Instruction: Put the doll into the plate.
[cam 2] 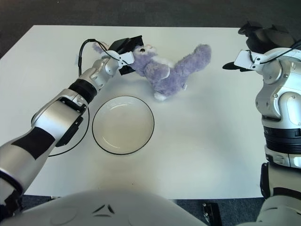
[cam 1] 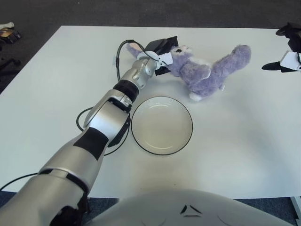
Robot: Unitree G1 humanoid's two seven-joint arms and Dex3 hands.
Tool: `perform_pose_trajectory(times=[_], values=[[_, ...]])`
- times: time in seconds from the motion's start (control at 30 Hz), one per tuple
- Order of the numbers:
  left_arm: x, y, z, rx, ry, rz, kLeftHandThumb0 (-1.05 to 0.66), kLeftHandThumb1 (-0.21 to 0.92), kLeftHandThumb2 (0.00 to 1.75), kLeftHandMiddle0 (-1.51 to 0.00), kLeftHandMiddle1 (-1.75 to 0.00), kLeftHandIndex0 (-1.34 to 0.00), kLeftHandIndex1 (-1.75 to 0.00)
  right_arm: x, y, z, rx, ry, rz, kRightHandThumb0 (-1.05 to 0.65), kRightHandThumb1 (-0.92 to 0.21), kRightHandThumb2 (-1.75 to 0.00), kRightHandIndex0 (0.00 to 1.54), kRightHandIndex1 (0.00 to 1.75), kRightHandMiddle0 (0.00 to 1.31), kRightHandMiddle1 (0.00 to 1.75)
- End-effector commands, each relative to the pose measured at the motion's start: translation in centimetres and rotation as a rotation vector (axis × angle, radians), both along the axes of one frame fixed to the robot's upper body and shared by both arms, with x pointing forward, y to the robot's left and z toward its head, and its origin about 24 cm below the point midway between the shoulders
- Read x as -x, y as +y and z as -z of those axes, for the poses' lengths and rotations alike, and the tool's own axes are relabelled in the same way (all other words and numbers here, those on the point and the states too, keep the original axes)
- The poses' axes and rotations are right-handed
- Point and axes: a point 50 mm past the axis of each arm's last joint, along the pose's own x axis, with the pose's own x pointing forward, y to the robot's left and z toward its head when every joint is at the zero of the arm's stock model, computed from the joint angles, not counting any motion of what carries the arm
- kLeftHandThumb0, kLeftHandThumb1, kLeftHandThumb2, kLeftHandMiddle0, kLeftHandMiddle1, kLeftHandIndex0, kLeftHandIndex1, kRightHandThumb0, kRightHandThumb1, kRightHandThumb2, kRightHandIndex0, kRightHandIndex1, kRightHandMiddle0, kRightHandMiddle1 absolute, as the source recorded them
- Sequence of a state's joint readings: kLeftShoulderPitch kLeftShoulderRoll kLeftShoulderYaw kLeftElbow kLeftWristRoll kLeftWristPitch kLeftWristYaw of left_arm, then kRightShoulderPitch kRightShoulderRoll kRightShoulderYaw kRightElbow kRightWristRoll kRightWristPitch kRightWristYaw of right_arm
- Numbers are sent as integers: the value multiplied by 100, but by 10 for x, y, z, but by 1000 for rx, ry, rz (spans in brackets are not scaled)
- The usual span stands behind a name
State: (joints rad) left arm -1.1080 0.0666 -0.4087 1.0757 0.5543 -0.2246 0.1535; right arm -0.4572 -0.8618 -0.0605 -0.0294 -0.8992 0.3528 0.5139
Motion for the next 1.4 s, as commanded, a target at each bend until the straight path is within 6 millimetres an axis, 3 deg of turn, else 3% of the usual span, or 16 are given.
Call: perform_pose_trajectory(times=[0.0, 0.27, 0.6, 0.9, 1.37], values=[[-1, 6, -4, 20, -42, -26, 0, -7, 174, -91, -169, -67, -175, -3, -5, 4, 10, -18, 35, -85, -63, -41, 1, 42, 0, 50], [-2, 11, -7, 18, -69, -40, 0, -6, 170, -91, -164, -67, -175, -4, -10, 7, -7, -41, 54, -76, -50, -62, 0, 58, 0, 50], [-2, 12, -8, 24, -84, -50, 0, -3, 166, -90, -159, -67, -175, -3, -7, 13, -32, -33, 56, -64, -38, -80, 0, 62, 0, 49], [-1, 19, -9, 22, -112, -59, 0, -5, 168, -92, -159, -68, -175, -2, -7, 27, -77, -26, 60, -46, -25, -96, 0, 45, 0, 55], [6, 32, -14, 89, -148, -73, 0, -8, 170, -93, -157, -71, -175, -5, -8, 46, -52, 31, 41, -46, -24, -98, 0, 47, 0, 60]])
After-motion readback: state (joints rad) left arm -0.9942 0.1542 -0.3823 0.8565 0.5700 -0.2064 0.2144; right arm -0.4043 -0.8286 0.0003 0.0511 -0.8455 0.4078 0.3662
